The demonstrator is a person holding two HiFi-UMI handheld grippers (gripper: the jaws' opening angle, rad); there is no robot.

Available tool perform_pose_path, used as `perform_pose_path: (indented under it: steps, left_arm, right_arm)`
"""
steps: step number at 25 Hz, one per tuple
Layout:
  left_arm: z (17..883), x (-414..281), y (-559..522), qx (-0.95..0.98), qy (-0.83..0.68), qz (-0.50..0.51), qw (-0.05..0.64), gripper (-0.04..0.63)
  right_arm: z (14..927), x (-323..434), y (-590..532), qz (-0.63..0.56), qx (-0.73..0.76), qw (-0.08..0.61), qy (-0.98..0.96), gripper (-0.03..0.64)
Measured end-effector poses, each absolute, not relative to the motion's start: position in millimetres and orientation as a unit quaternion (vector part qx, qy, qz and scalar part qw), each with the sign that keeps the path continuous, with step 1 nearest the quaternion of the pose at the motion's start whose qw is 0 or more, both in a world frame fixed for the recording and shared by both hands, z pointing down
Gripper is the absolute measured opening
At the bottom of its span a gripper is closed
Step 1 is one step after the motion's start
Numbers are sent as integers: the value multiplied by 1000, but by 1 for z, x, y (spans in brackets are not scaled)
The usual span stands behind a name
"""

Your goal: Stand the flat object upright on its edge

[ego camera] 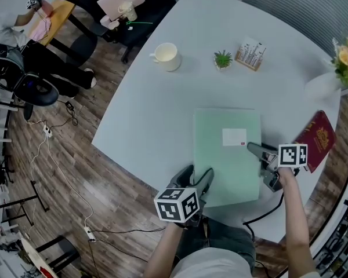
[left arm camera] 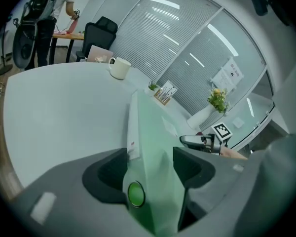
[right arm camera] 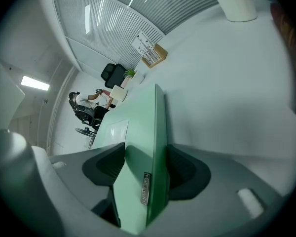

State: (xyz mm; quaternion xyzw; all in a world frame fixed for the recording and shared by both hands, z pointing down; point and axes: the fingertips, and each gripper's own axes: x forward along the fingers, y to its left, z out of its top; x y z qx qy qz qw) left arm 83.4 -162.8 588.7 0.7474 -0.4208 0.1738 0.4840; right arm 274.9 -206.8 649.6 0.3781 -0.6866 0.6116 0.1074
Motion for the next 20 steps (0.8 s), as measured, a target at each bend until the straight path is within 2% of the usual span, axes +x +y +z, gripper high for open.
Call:
perform_pose_path:
  steps: [4,9,14,20]
  left_arm:
    - [576,81,-170,742,-422,123,506,293]
    - [565,78,-175,747,-421,115,501,278]
    - [554,71,-180,741,-417,75,522,229]
    - [553,66,-181,732,-414,58,538,210]
  right_arm:
    - [649,280,-206,615,392,88,-678,295]
    - [652,287,-204,614,415,91,-666,295]
    - [642,269,-215,616,384,25,-687,295]
    - [638,261,-222,610,380,20,-695,295]
